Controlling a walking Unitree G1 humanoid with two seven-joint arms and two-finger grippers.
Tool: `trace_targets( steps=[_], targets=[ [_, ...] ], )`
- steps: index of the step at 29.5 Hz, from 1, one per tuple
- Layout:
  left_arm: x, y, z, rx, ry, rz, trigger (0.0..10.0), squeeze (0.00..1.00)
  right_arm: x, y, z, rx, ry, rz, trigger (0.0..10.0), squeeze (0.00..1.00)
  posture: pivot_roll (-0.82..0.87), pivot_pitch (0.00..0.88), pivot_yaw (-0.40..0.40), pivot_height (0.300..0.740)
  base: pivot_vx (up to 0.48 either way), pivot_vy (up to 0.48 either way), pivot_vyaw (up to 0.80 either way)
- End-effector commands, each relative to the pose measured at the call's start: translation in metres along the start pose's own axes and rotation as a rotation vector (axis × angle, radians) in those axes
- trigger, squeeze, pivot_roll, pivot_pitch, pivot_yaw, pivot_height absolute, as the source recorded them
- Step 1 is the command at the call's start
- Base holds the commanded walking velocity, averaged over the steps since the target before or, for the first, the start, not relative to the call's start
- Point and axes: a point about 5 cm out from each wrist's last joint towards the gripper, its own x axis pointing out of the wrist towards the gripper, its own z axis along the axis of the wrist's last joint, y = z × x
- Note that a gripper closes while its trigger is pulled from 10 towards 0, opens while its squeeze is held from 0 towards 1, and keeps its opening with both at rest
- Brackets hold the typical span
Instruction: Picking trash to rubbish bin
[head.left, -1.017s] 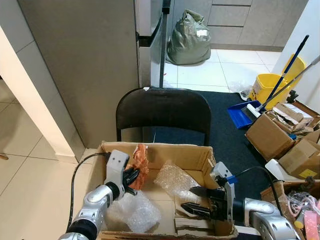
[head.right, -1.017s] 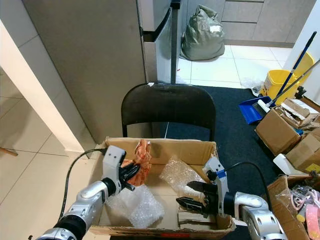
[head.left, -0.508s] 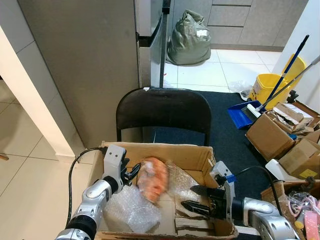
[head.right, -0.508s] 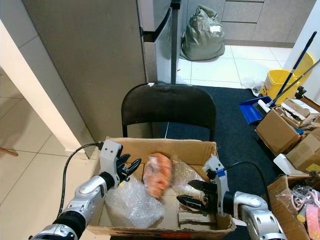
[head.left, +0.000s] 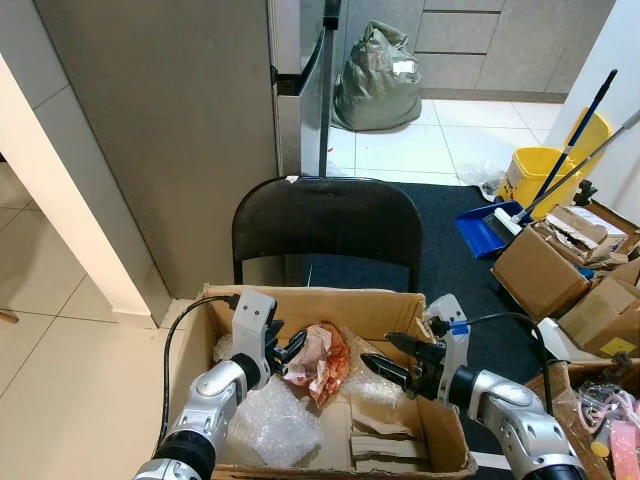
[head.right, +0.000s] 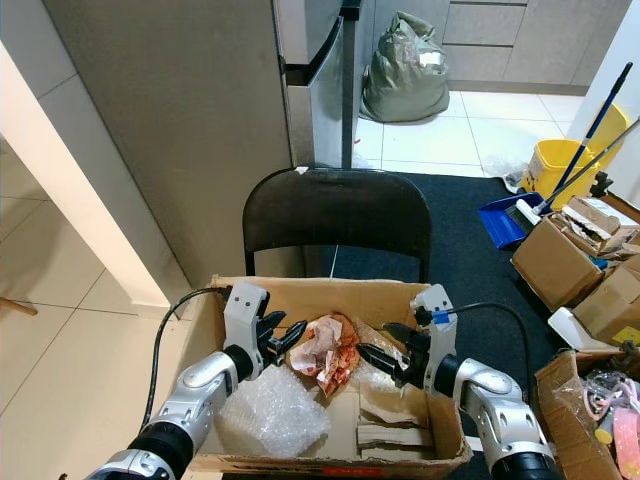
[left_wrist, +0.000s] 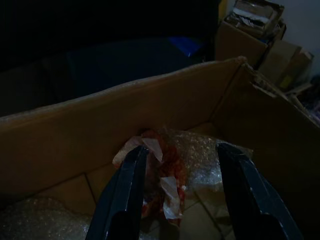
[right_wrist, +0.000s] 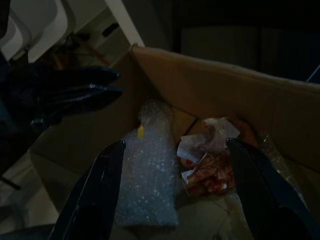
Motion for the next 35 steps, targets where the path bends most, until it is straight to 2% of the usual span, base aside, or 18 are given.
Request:
trace_targets(
  steps=[1,7,20,29,35],
  targets=[
    [0.0,-0.004,-0.005,-0.005,0.023,-0.01,10.0,0.0,0.001,0.0,-0.001,0.013,-0.014,-0.011,10.0,0.0,0.0,0.039,0.059,0.74,-0.274,0.0,0.0],
    [-0.002,0.002,-0.004,0.009,0.039,-0.002,10.0,0.0,0.003,-0.002,0.001,0.032,-0.057,-0.035,10.0,0.0,-0.01,0.035,0.066,0.74,-0.284,0.0,0.0],
    [-0.004,0.002,-0.007,0.009,0.044,0.013,10.0,0.0,0.006,-0.005,-0.005,0.068,-0.07,-0.082,10.0,0.0,-0.01,0.039,0.06,0.74,-0.29,0.0,0.0],
    [-0.006,0.005,-0.01,0.009,0.06,0.025,10.0,0.0,0.002,-0.007,-0.011,0.11,-0.08,-0.084,10.0,0.0,-0.01,0.039,0.062,0.74,-0.292,0.0,0.0],
    [-0.007,0.004,-0.016,0.004,0.085,0.024,10.0,0.0,-0.005,-0.011,-0.027,0.133,-0.041,-0.113,10.0,0.0,-0.02,0.037,0.068,0.74,-0.291,0.0,0.0]
  ],
)
